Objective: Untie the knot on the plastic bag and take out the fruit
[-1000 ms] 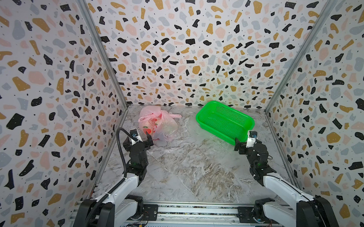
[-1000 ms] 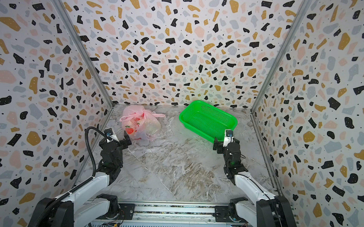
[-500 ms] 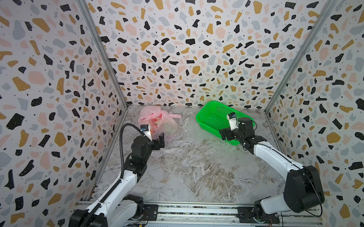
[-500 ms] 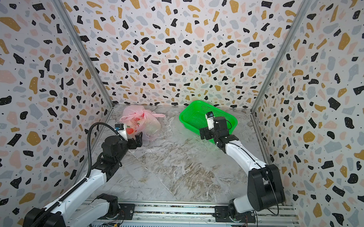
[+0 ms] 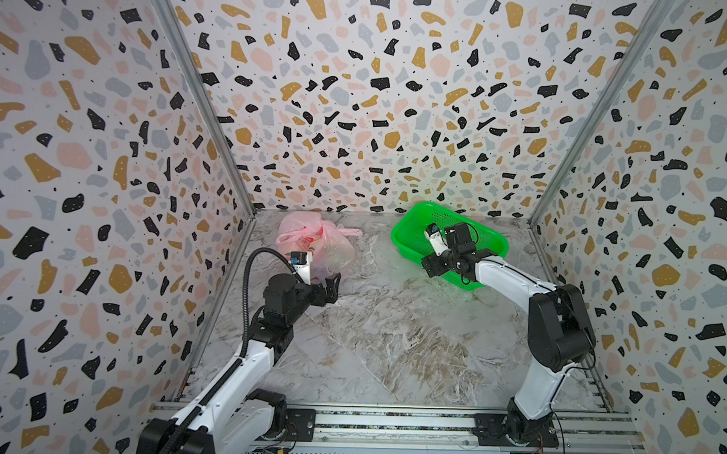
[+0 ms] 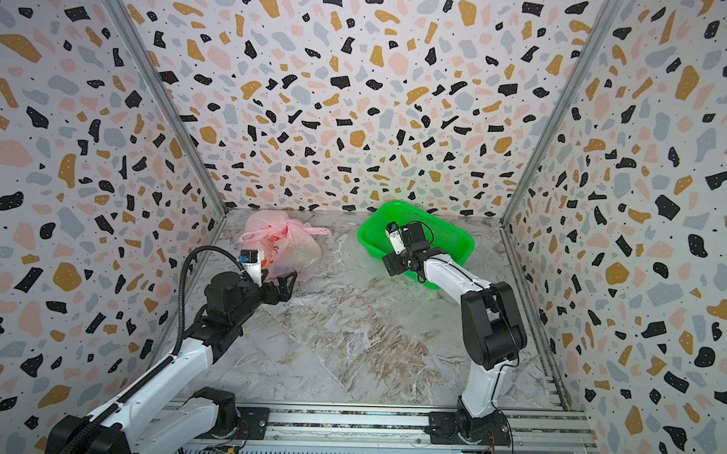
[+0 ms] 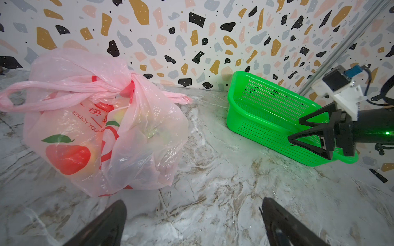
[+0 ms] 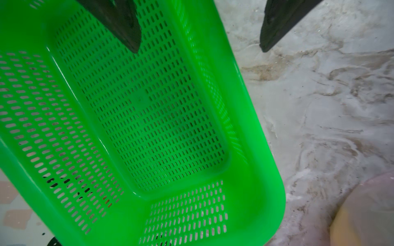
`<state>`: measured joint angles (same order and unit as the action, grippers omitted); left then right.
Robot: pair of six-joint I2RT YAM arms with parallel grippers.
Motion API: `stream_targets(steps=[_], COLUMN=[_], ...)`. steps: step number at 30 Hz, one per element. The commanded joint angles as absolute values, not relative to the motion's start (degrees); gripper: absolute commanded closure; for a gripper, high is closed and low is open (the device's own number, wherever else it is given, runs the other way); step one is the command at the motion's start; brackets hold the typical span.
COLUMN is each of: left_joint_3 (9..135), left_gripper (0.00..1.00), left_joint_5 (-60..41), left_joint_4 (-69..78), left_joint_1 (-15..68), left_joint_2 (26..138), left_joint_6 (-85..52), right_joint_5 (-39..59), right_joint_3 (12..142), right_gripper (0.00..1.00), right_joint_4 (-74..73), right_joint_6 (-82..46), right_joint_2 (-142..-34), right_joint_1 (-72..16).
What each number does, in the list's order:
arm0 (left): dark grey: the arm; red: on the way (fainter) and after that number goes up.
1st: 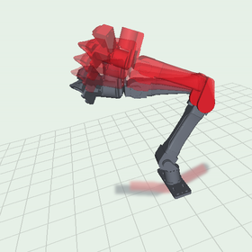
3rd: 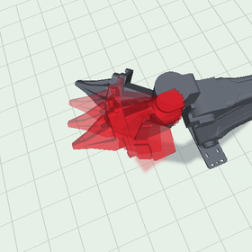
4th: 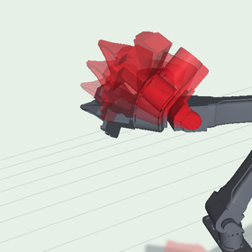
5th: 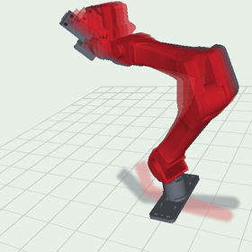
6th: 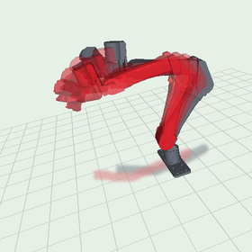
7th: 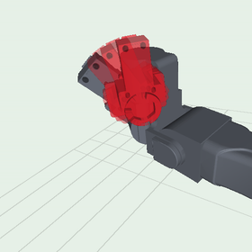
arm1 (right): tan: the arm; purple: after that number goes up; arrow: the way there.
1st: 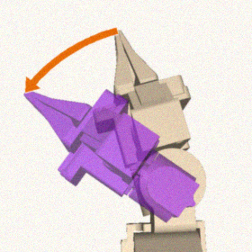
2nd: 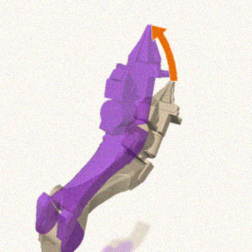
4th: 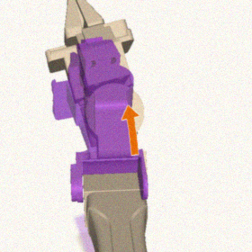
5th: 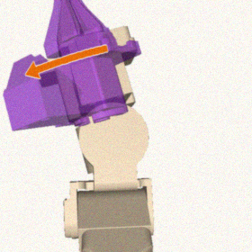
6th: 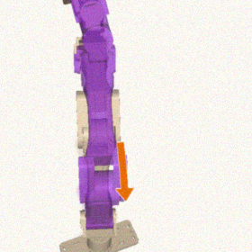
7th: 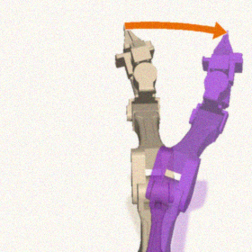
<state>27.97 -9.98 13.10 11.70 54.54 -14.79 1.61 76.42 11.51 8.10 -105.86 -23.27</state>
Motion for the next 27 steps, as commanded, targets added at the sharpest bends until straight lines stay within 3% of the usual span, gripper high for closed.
stream_targets(steps=[1,9,12,21,27], left_joint_3=[27.7,27.8,27.8,27.8,27.7], left_gripper=[0.00,0.01,0.01,0.01,0.00], left_joint_5=[-10.4,-10.2,-10.1,-10.4,-10.0], left_joint_4=[15.7,15.6,16.0,16.1,16.1], left_joint_1=[12.0,12.0,12.0,12.2,12.5], left_joint_2=[53.8,53.6,53.7,53.8,53.9], left_joint_6=[-14.8,-14.5,-14.8,-15.0,-15.0], right_joint_5=[-0.5,-4.1,-4.1,-5.2,-7.6], right_joint_3=[78.7,78.6,77.2,75.7,78.5], right_gripper=[0.20,0.64,0.72,0.82,0.82], right_joint_4=[13.4,13.3,12.9,13.2,14.4], right_joint_6=[8.9,6.9,4.9,0.0,-1.2], right_joint_2=[-107.7,-109.3,-108.2,-107.7,-110.1], right_joint_1=[-23.3,-23.2,-22.7,-16.9,-13.0])
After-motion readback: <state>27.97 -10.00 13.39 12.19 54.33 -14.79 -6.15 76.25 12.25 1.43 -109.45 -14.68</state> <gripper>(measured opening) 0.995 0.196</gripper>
